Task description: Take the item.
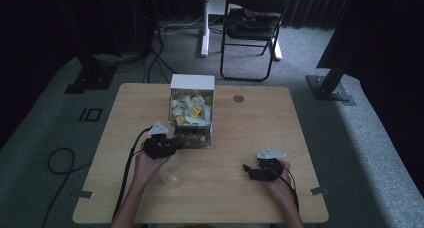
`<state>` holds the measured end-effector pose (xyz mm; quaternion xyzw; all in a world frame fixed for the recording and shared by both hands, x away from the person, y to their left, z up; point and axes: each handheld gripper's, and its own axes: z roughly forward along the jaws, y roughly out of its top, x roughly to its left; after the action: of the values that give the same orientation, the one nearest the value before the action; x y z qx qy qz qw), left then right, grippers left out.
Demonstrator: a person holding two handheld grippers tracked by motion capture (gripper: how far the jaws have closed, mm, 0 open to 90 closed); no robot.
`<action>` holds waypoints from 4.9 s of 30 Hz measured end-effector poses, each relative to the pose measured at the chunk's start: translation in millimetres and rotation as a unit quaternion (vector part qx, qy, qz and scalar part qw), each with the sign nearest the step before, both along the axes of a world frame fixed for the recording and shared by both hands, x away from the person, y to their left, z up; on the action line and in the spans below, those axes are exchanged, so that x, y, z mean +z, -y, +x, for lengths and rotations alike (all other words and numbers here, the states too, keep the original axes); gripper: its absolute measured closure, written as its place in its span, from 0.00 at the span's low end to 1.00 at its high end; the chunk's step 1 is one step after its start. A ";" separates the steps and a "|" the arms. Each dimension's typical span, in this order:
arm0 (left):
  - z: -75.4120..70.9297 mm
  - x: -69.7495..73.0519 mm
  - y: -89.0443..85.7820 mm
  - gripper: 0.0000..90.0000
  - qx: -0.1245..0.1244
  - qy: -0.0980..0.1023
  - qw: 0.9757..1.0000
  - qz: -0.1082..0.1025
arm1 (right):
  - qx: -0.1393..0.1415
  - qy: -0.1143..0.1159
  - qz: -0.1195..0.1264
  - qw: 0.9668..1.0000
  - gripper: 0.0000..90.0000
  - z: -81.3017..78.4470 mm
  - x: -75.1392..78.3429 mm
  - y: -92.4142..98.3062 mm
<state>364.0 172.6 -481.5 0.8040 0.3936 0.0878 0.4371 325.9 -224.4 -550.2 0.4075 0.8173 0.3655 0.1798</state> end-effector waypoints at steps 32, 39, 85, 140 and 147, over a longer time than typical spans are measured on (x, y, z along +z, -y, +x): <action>-5.9 9.4 12.6 0.72 -0.033 0.004 0.999 -0.003 | 0.000 0.000 0.000 1.000 0.32 0.0 0.0 0.0; -5.9 8.4 15.0 0.64 -0.032 0.010 0.999 -0.001 | 0.000 0.000 0.000 1.000 0.32 0.1 0.0 0.0; -5.9 18.2 10.7 1.00 -0.031 0.035 0.999 -0.006 | -0.001 0.000 0.000 1.000 0.31 0.3 0.0 0.0; -14.7 44.9 -3.6 1.00 -0.032 0.055 0.998 -0.028 | -0.001 -0.001 0.000 1.000 0.31 1.0 0.0 0.1; -16.2 48.7 -5.9 1.00 -0.035 0.057 0.997 -0.029 | 0.000 -0.001 0.000 1.000 0.31 1.0 -0.1 0.1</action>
<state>347.9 178.5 -432.8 0.7977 0.3420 0.1066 0.4850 326.9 -224.4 -550.2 0.4082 0.8172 0.3652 0.1794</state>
